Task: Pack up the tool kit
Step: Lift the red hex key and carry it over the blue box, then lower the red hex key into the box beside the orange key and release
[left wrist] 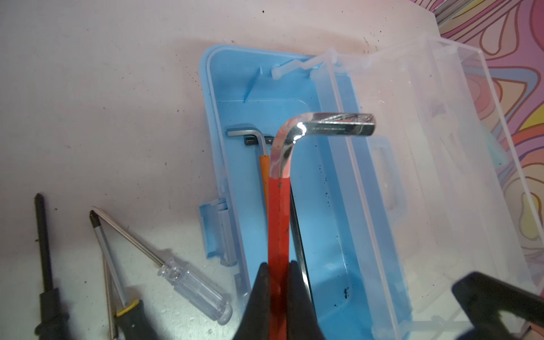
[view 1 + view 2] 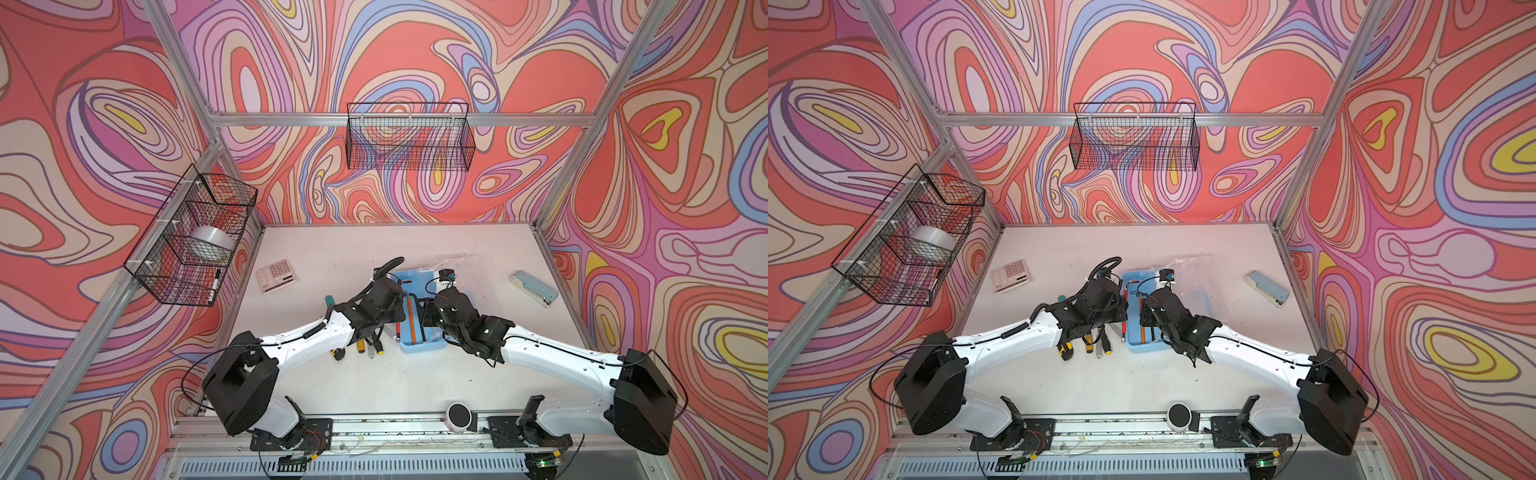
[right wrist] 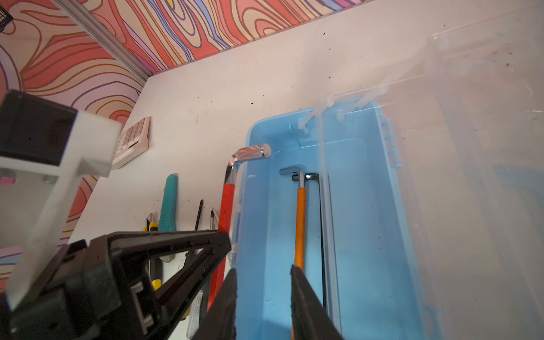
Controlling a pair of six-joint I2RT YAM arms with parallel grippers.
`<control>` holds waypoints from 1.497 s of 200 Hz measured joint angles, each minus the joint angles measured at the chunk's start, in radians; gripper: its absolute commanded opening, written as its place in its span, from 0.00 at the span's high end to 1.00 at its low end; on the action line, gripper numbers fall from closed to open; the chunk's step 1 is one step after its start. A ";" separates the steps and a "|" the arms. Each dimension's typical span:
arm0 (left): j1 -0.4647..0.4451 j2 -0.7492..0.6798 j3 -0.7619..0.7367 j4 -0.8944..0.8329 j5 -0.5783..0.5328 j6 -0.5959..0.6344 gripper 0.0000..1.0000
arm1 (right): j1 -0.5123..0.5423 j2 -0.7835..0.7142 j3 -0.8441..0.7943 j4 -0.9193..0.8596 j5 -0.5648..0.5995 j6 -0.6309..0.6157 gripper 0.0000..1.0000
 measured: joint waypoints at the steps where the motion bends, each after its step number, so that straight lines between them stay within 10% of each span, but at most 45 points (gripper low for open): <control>1: 0.000 0.001 0.001 0.001 0.000 -0.001 1.00 | 0.000 0.000 0.000 0.000 0.000 0.000 0.69; 299: 0.000 0.217 0.108 0.037 -0.029 -0.071 1.00 | 0.000 0.026 0.000 -0.002 0.005 -0.010 0.68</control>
